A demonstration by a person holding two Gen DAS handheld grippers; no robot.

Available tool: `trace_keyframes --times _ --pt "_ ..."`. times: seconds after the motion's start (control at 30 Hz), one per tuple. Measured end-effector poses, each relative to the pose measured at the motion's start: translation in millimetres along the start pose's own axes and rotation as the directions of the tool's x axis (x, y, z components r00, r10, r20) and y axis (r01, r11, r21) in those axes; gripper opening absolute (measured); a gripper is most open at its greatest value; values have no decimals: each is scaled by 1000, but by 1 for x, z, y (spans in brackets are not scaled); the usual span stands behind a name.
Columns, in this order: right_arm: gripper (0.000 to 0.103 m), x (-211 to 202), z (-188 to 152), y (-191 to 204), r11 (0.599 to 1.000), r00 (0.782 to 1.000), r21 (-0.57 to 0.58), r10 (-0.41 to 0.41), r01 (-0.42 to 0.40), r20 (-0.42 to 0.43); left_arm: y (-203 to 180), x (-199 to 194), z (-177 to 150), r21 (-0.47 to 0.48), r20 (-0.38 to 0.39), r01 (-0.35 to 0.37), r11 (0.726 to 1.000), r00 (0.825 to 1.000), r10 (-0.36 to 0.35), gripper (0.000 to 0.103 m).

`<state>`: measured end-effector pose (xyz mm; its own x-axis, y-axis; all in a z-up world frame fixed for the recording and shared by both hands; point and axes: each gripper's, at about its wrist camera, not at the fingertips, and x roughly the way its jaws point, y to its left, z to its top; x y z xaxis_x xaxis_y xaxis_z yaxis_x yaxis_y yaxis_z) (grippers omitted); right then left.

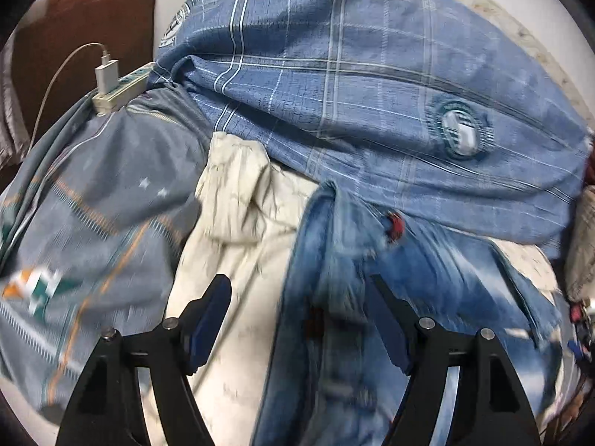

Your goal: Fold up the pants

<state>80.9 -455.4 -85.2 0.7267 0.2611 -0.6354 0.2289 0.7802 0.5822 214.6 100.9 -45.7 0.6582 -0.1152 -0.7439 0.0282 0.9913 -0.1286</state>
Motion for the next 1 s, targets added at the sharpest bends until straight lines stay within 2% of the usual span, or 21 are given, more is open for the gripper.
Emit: trace_keyframes --times 0.1,0.2,0.27,0.4,0.53,0.63,0.7,0.77,0.87,0.9,1.0 --pt "81 32 -6 -6 998 1000 61 -23 24 -15 -3 33 27 -19 -25 -30 999 999 29 75" --pt "80 47 -13 -11 998 999 39 -47 48 -26 -8 59 43 -28 -53 -32 999 998 30 75" --pt "80 48 -9 -10 999 999 23 -45 45 -29 -13 81 52 -43 -87 -15 999 996 11 75" --pt "80 44 0 -13 997 999 65 40 -40 -4 -26 115 66 -102 -125 31 994 991 -44 75" --pt "79 52 2 -12 999 1000 53 15 -14 -26 -43 152 74 -145 -181 40 989 981 -66 75" --pt "79 54 2 -12 998 999 54 20 -18 -34 -51 170 78 -148 -196 24 989 979 -54 75" --pt "79 53 2 -9 999 999 44 19 -18 -34 -55 177 79 -159 -201 43 986 977 -75 74" --pt "78 52 3 -11 999 999 41 31 -30 -28 -62 182 78 -159 -205 80 984 972 -112 58" --pt "78 51 7 -30 985 995 145 97 -94 -20 -80 187 76 -69 -212 47 997 975 -61 39" --pt "78 51 8 -37 977 993 181 120 -115 -17 -83 191 75 -44 -220 39 998 974 -48 28" --pt "78 55 9 -46 960 988 238 155 -145 -23 -79 196 72 -65 -225 47 997 973 -60 25"
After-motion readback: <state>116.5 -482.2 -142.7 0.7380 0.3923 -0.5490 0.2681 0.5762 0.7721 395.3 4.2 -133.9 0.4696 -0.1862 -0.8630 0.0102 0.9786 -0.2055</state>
